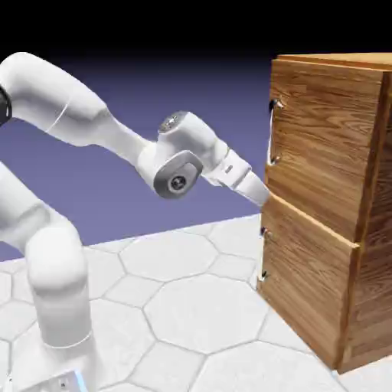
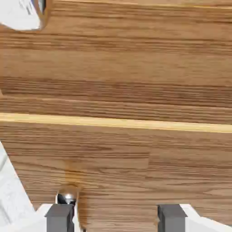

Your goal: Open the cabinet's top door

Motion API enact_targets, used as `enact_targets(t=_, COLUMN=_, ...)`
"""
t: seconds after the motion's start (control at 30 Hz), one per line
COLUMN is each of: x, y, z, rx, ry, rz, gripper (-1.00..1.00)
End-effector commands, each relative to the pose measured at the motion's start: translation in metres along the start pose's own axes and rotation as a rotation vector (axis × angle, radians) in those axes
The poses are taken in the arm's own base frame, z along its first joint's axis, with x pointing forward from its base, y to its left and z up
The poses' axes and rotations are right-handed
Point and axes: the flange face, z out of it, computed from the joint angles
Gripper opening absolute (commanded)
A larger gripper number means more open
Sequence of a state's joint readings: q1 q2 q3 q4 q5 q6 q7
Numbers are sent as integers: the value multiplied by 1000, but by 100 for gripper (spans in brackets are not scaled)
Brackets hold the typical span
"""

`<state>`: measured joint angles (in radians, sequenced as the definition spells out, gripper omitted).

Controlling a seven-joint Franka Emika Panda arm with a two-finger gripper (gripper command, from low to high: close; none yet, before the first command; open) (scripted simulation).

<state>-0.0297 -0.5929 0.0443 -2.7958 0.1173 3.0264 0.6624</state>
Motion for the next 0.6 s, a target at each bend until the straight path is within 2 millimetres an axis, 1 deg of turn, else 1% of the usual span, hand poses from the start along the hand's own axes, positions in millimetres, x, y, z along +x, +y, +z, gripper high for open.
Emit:
enact_targets(t=0.0, x=4, y=0, z=-4, rx=5, ry=9, rz=8, gripper=0)
enact_targets(t=0.27, x=29, y=-4, z=-34, rx=57, ry=77, rz=65, gripper=0)
enact_targets(t=0.57, x=42, y=-9, z=-64, rx=131, ry=153, rz=107, gripper=0)
